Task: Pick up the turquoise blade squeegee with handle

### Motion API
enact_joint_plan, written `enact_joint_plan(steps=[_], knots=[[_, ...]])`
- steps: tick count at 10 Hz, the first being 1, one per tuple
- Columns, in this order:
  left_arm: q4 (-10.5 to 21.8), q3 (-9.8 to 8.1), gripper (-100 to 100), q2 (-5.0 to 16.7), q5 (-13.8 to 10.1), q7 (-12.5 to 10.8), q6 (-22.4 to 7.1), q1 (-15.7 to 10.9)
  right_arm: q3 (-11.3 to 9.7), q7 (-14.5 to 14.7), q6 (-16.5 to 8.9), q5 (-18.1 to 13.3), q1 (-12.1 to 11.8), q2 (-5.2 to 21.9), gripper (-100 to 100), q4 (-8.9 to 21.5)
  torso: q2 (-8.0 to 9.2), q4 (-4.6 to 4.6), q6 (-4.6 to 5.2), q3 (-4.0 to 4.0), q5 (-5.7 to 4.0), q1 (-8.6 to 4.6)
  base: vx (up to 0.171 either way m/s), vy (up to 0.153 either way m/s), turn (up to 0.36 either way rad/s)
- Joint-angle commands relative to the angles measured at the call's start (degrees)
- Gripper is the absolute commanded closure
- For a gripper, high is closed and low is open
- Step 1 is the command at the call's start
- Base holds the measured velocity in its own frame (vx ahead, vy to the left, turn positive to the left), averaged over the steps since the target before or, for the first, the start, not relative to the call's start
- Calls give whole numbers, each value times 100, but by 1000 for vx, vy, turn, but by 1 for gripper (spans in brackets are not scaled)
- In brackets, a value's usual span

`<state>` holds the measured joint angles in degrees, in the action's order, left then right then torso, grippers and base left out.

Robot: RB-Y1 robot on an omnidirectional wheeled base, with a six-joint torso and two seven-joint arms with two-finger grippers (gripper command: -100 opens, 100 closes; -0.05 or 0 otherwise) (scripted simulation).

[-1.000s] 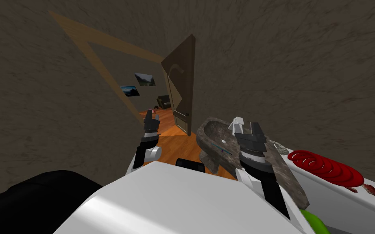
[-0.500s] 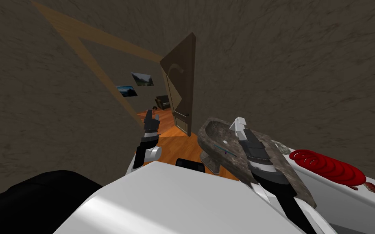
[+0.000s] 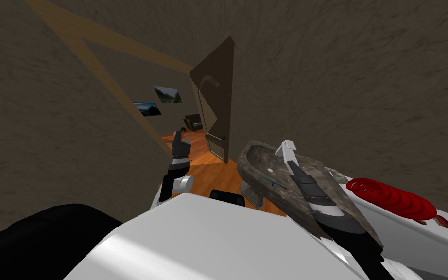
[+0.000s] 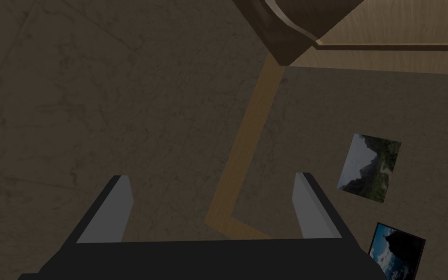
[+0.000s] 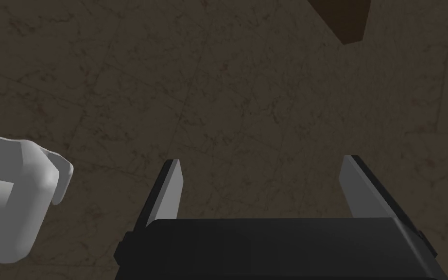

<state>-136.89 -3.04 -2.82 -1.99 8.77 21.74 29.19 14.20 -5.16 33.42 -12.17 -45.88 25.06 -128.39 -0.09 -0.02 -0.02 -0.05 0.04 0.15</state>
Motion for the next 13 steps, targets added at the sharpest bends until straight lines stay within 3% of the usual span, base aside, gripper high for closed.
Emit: enact_joint_plan(steps=[1, 2, 3, 4, 5, 6, 7, 10, 11, 12, 13], knots=[[0, 0, 0, 0, 0, 0, 0, 0, 226, 39, -17, -174, -266, 286, -100, 63, 0, 0, 0, 0, 0, 0, 32, 69, -55], [0, 0, 0, 0, 0, 0, 0, 0, 226, 39, -17, -174, -266, 409, -100, 63, -2, 0, 2, -1, 1, 7, 29, 58, -36], [0, 0, 0, 0, 0, 0, 0, 0, 413, 88, -10, -339, -516, 610, -100, 130, -2, -1, 0, -1, 1, 5, 45, 56, -68], [0, 0, 0, 0, 0, 0, 0, 0, 413, 88, -10, -339, -516, 725, -100, 130, -6, -1, 2, -3, 1, 5, 33, 51, -37], [0, 0, 0, 0, 0, 0, 0, 0, 601, 136, -4, -507, -766, 925, -100, 199, -5, -1, -1, -3, 1, 3, 28, 57, -58], [0, 0, 0, 0, 0, 0, 0, 0, 601, 136, -4, -507, -769, 1043, -100, 199, -3, -1, 1, -2, 1, 4, 24, 50, -33], [0, 0, 0, 0, 0, 0, 0, 0, 789, 182, 2, -678, -1000, 1240, -100, 271, -2, 0, -1, -1, 1, 3, 28, 56, -50], [0, 0, 0, 0, 0, 0, 0, 0, 976, 225, 7, -852, -1281, 1674, -100, 346, -5, -1, 1, -3, 2, 9, 33, 60, -50], [0, 0, 0, 0, 0, 0, 0, 0, 1161, 265, 12, -1028, -1520, 1868, -100, 423, -6, -1, -1, -3, 1, 5, 41, 73, -68], [0, 0, 0, 0, 0, 0, 0, 0, 1161, 265, 12, -1028, -1537, 1987, -100, 423, -8, -2, 0, -4, 2, 10, 34, 58, -37], [0, 0, 0, 0, 0, 0, 0, 0, 1341, 300, 15, -1206, -1770, 2200, -100, 502, -7, -2, -2, -4, 1, 6, 41, 60, -47]])
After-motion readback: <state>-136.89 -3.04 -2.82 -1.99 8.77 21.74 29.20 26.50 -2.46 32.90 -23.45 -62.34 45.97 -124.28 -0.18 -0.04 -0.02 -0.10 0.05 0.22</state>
